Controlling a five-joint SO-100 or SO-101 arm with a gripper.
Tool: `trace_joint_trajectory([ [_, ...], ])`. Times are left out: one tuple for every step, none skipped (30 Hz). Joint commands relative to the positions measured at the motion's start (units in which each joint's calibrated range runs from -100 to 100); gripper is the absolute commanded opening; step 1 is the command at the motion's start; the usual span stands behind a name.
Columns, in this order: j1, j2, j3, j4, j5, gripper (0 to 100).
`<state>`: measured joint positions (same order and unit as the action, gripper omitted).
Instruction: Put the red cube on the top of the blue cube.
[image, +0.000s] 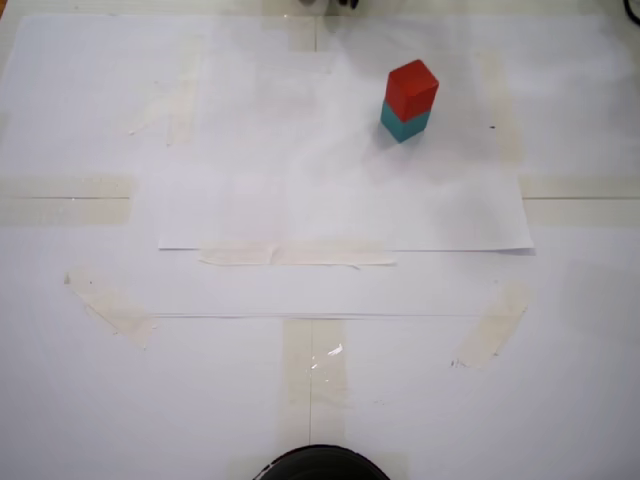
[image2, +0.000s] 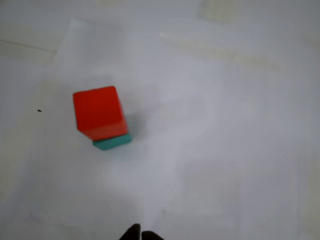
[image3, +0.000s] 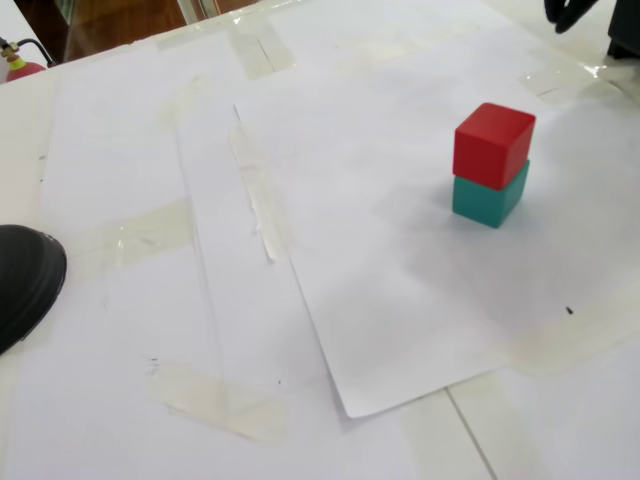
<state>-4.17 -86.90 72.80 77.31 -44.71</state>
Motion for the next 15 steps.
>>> trace_joint_trajectory([
  [1.1,-1.5,7.0,-10.2,1.3,0],
  [0.5,-1.9,8.5,-11.9,0.6,0],
  [0.2,-1.9,9.4,-12.9,0.3,0],
  [0.2,-1.7,10.5,-14.5,0.3,0],
  [0.7,-1.3,12.0,-16.4,0.0,0],
  [1.0,-1.3,13.6,-18.7,-0.2,0],
  [1.1,-1.3,14.6,-21.4,-0.2,0],
  [1.0,-1.3,15.6,-23.0,-0.2,0],
  [1.0,-1.5,16.7,-23.1,-1.0,0],
  [1.1,-2.1,17.7,-22.8,-2.0,0],
  [1.0,-2.8,18.8,-23.4,-2.3,0],
  [1.0,-3.5,19.4,-23.6,-2.4,0],
  [1.0,-4.3,19.8,-23.5,-2.7,0],
  [0.8,-5.0,20.2,-23.9,-2.8,0],
  [0.5,-5.8,20.5,-23.9,-2.9,0],
])
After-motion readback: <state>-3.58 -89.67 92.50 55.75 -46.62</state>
